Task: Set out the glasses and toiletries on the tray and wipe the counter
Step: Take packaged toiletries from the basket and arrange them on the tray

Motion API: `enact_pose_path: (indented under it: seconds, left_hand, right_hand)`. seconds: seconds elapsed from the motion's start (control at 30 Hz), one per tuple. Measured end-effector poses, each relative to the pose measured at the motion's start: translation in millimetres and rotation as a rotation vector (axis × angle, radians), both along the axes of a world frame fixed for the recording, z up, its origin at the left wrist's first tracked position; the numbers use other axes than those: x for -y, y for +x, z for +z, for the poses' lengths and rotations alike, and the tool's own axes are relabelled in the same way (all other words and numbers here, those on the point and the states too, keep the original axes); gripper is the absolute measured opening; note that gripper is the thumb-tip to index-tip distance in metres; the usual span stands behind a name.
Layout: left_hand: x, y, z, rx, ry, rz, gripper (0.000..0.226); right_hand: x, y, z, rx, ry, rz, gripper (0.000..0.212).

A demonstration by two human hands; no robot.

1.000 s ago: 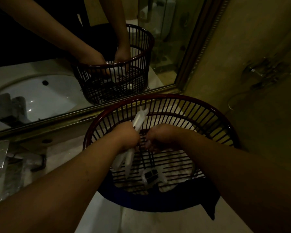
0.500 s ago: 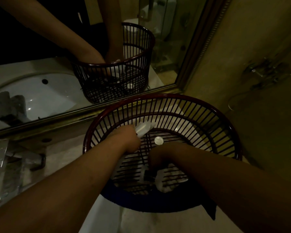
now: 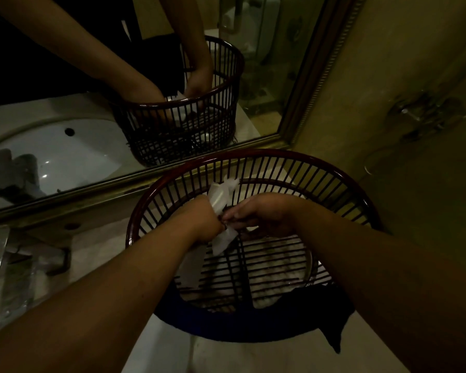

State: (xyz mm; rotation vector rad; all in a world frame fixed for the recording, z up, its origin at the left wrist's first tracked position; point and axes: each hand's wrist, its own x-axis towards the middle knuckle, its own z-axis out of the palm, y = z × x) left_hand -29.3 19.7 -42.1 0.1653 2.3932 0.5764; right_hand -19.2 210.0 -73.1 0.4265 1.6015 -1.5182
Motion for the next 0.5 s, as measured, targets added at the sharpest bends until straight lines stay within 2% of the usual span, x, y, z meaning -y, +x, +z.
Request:
enact_pose_path:
  seconds: [0.07,0.1,0.17,0.2,0.3,0.4,0.5]
  left_hand:
    - [-0.1,-1.4,-1.1,-0.014,0.008,0.020,0.070]
    - [-0.7,-1.7,-0.8,-0.011,0.005,0.028,0.071]
    - [-3.2,-1.3,-0.2,-0.003,0.013,0.027,0.077]
    - [-4.5,-0.7,-0.2,0.004,0.021,0.021,0.080]
    - [-6.1,1.4,-1.3,0.026,0.020,-0.003,0.081]
    - [-3.3,1.6,-2.8,0.057,-0.012,-0.024,0.081]
    - [-2.3,1.2,-2.4,0.054,-0.032,-0.047,0.098]
  right_hand:
    - [4.1,-2.1,-4.7,-0.051,0.138,-0.043,0.022]
    - [5.8,-3.1,-7.8,-0.143,0.331,0.059,0.019]
    - [10.8,-2.8,-11.2,-0.303,0.752,0.458,0.030]
    - [11.9,-0.5,-13.6,-0.369,0.870,0.622,0.034]
    - [12.3,6.1,-20.2,-0.410,0.963,0.809,0.039]
    - [16.4,8.0,-23.4,-0.435,1.002,0.791,0.054]
    - [21.7,4.7,-26.1,-0.445,1.055,0.805,0.062]
